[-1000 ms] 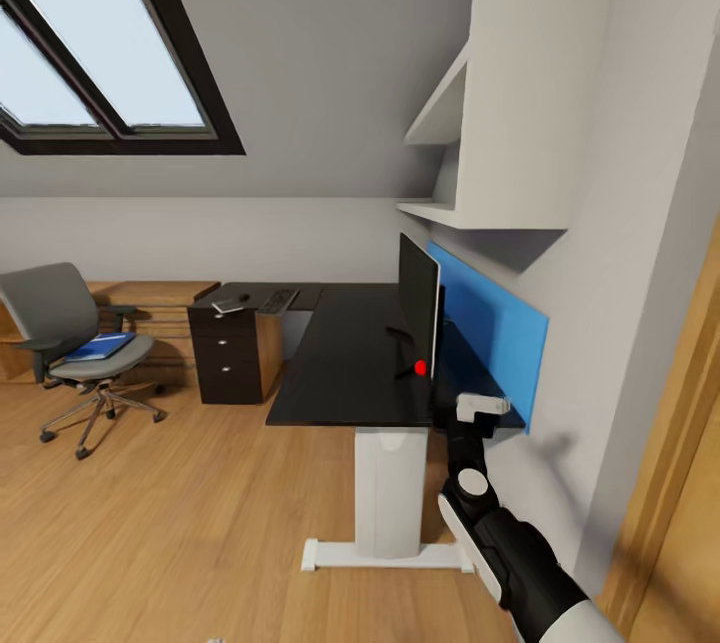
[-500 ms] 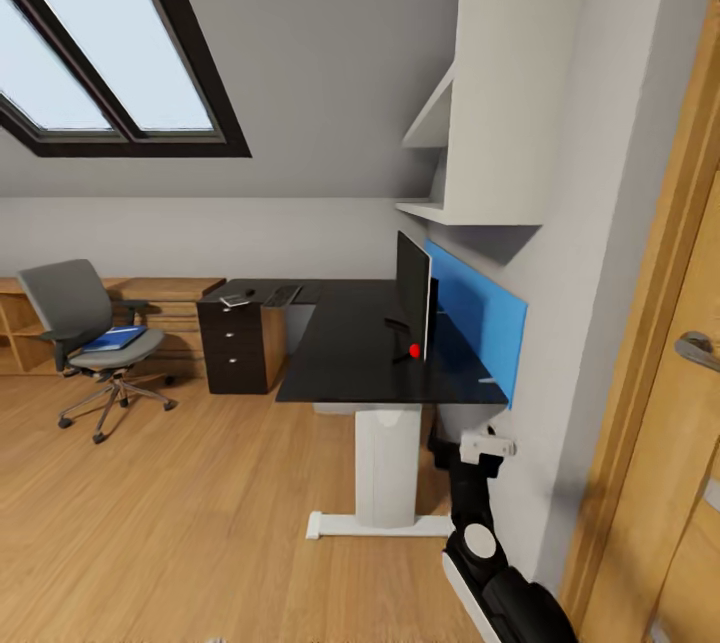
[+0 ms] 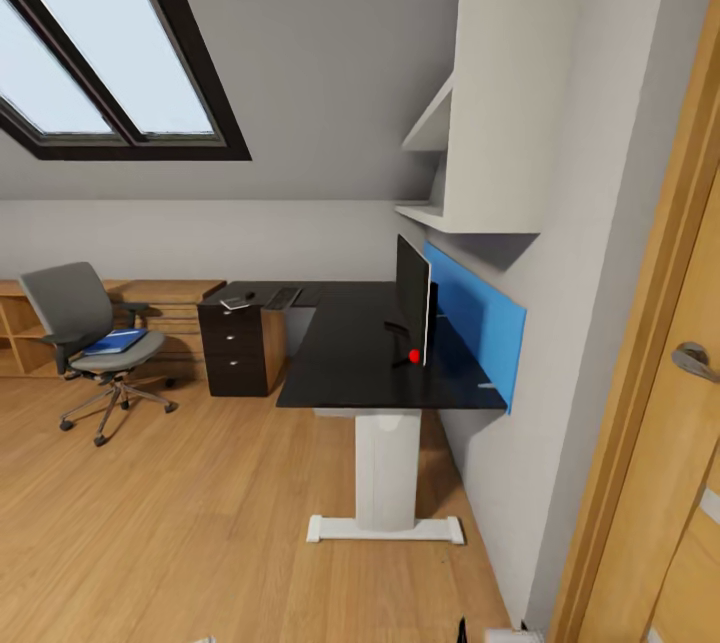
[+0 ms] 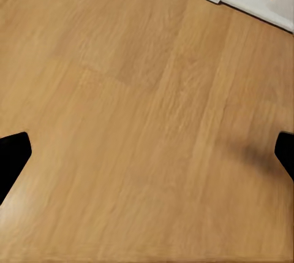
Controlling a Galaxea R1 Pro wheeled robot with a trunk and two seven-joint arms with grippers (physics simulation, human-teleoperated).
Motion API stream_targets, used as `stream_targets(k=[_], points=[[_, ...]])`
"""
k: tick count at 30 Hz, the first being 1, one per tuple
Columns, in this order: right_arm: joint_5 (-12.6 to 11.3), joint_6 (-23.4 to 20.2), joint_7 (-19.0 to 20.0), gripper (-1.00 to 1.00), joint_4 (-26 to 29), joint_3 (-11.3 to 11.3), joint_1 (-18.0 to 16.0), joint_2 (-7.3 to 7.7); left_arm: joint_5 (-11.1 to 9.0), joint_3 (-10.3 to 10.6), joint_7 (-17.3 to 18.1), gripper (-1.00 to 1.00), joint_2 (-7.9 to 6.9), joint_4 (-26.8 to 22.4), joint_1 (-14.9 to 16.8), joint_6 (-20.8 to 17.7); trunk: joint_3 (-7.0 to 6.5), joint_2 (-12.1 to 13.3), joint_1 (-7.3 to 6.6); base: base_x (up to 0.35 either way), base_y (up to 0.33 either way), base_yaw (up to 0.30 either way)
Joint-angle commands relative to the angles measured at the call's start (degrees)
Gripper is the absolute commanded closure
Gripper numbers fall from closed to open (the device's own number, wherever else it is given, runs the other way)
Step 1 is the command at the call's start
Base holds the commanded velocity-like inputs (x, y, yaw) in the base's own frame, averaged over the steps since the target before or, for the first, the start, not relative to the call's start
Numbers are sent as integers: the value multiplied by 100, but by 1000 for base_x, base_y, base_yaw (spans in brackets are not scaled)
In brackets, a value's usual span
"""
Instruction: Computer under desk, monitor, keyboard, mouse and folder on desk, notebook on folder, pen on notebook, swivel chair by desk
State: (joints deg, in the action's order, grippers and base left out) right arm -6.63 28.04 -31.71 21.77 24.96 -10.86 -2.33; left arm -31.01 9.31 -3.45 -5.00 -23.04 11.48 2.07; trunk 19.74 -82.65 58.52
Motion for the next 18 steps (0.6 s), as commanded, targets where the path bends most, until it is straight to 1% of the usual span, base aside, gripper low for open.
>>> stream_targets(k=[1,2,3,4,5,7,10,18], points=[[-55,111,-17,-100,-116,50,-7,7,-44,45,-39,-100,6,17,4,22,-8,37,-23,0,0,0],[-56,223,23,-100,-278,45,-6,15,-44,42,-43,-100,29,43,4,22,-20,77,-45,0,0,0],[-53,372,485,-100,-521,37,-10,41,-40,37,-42,-100,68,87,4,22,-29,118,-67,0,0,0],[-52,381,666,-100,-552,37,-11,43,-39,36,-42,-100,71,91,4,22,-39,158,-89,0,0,0],[-56,391,1069,-100,-603,36,-12,44,-37,36,-37,-100,76,96,4,12,-48,198,-111,0,0,0],[-62,394,1172,-100,-614,36,-12,32,-31,35,-8,-100,79,97,4,8,-65,278,-154,0,0,0],[-65,394,1218,-100,-618,36,-12,24,-29,35,8,-100,78,98,4,6,-92,398,-220,0,0,0],[-66,395,1251,-100,-621,35,-12,14,-33,35,18,-100,78,98,4,14,-163,719,-396,0,0,35]])
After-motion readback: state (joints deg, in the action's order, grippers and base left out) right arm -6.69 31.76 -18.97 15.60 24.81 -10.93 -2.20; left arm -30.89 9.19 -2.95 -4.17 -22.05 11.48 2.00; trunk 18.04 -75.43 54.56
